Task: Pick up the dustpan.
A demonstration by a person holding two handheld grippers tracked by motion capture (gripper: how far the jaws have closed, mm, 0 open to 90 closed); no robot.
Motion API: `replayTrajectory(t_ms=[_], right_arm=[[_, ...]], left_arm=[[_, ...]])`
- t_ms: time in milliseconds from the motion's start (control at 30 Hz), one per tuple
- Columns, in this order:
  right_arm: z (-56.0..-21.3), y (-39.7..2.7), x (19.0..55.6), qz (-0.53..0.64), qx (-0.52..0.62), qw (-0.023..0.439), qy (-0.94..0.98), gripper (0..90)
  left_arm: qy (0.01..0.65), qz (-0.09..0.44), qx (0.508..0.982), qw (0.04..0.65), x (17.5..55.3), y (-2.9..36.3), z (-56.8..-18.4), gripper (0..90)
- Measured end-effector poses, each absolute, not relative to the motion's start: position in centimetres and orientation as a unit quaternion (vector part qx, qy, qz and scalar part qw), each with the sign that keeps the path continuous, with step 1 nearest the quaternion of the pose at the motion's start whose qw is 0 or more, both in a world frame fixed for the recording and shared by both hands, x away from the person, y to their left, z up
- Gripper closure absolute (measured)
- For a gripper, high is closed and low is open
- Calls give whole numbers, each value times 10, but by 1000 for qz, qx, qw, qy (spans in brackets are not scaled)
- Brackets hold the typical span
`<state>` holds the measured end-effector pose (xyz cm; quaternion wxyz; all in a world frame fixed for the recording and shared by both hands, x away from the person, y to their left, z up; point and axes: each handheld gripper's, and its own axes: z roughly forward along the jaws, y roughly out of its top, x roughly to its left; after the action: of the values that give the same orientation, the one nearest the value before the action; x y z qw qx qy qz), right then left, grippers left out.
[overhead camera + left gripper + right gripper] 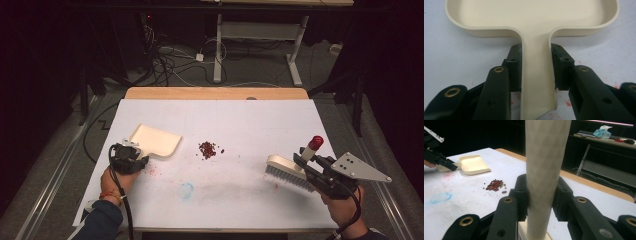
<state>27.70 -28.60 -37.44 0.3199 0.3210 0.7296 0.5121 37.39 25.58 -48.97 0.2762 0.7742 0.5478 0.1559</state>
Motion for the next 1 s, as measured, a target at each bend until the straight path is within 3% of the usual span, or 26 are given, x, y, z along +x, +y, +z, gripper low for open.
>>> replayTrajectory(t_ms=[1000], right_arm=[[-375,-281,285,511,321,317,732,702]], left_arm=[[480,174,802,310,346,266,-452,639]])
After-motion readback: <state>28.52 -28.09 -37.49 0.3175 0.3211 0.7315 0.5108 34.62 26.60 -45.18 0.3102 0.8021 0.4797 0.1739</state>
